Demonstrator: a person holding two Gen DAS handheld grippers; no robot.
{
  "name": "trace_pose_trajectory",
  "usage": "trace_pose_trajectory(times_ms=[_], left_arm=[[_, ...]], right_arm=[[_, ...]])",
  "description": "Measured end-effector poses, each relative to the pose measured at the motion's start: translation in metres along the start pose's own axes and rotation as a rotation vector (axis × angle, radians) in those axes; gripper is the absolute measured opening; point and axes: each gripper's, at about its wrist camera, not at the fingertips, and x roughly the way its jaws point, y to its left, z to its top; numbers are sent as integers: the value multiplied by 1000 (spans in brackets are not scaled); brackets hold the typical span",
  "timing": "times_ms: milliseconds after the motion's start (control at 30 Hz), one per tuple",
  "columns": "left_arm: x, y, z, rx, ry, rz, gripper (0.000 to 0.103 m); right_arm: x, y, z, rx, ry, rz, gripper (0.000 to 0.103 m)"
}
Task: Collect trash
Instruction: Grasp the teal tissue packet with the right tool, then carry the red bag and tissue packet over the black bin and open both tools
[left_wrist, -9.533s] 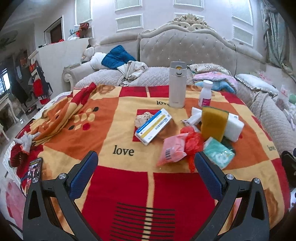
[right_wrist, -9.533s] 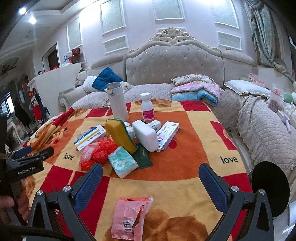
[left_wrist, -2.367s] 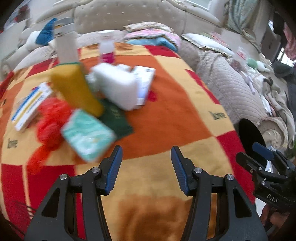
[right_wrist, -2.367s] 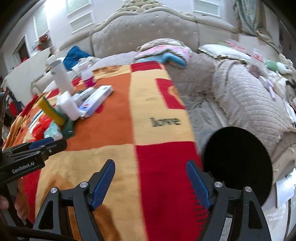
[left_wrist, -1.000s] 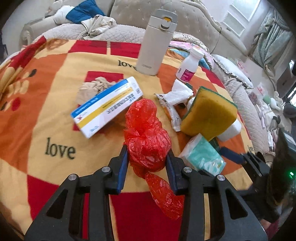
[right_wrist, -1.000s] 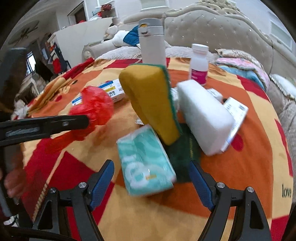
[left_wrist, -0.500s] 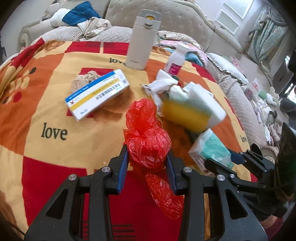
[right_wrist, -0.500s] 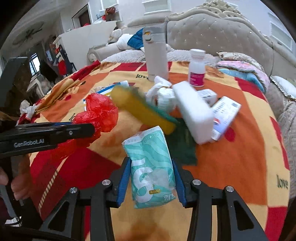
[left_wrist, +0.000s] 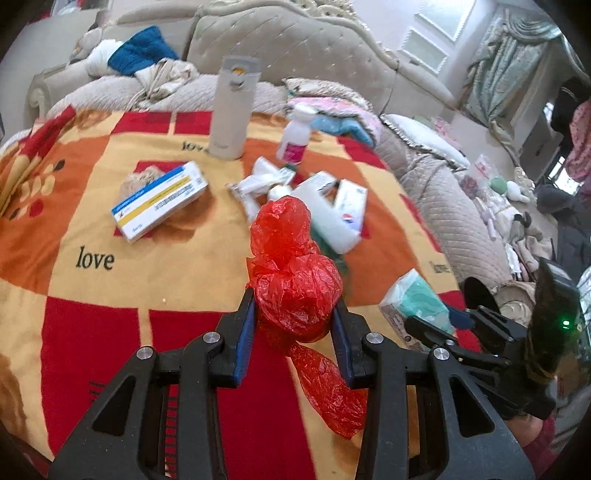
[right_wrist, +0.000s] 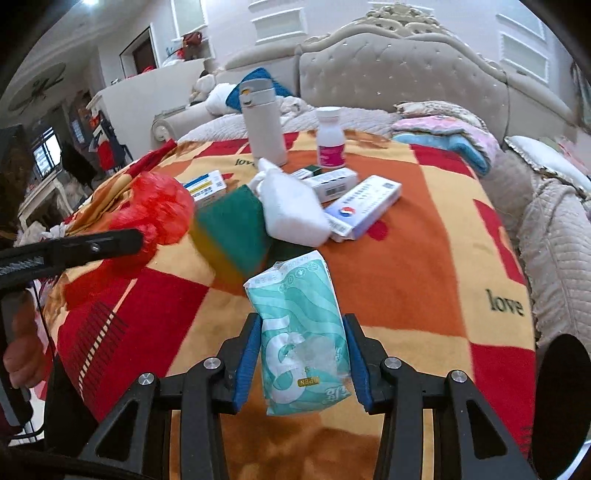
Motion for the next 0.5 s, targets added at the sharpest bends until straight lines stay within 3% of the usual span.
trace_pose_trajectory(times_ms=[167, 500], left_arm=[[-5, -23, -1, 41, -6, -19, 35], [20, -68, -6, 106, 36, -46, 35]], right_arm=[[-16, -12, -5, 16, -18, -22, 43], [-37, -37, -15, 51, -33, -71, 43]])
